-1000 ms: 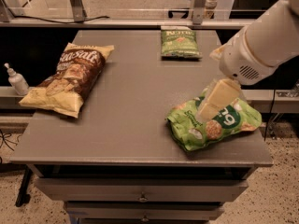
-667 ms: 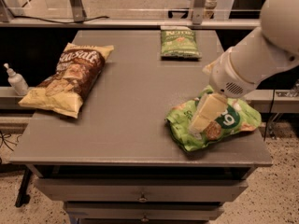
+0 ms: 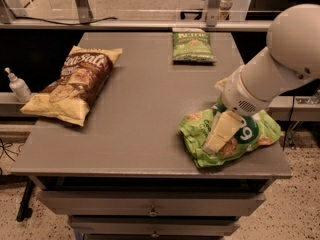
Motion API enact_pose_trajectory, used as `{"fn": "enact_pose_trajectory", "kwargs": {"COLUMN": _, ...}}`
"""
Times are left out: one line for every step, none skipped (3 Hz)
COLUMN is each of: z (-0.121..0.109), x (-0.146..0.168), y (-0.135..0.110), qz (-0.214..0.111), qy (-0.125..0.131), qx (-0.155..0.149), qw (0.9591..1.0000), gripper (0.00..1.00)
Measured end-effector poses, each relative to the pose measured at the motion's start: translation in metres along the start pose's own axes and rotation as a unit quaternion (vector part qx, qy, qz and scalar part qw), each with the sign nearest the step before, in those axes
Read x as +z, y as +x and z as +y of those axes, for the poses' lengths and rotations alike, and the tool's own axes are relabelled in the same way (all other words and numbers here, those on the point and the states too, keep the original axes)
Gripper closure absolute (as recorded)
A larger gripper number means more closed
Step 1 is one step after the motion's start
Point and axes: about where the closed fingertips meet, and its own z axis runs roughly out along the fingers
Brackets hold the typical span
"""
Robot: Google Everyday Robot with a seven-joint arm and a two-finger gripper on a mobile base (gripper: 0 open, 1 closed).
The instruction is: Move green rice chip bag near brown chip bag
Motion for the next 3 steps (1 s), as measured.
{"fn": "enact_pose_trajectory", "kwargs": {"z": -0.0003, "x": -0.0014, "y": -0.0007, "qz": 0.000, "qy": 0.000, "qx": 0.000, "qw": 1.0000, "gripper": 0.36}}
{"fn": "enact_pose_trajectory", "kwargs": {"z": -0.0011, "x": -0.0059, "y": -0.0027, "qz": 0.000, "qy": 0.000, "qx": 0.000, "qw": 1.0000, "gripper": 0.59}}
{"fn": "enact_pose_trajectory", "kwargs": {"z": -0.0013, "x": -0.0069, "y": -0.0031, "qz": 0.000, "qy": 0.000, "qx": 0.000, "qw": 1.0000, "gripper": 0.83}}
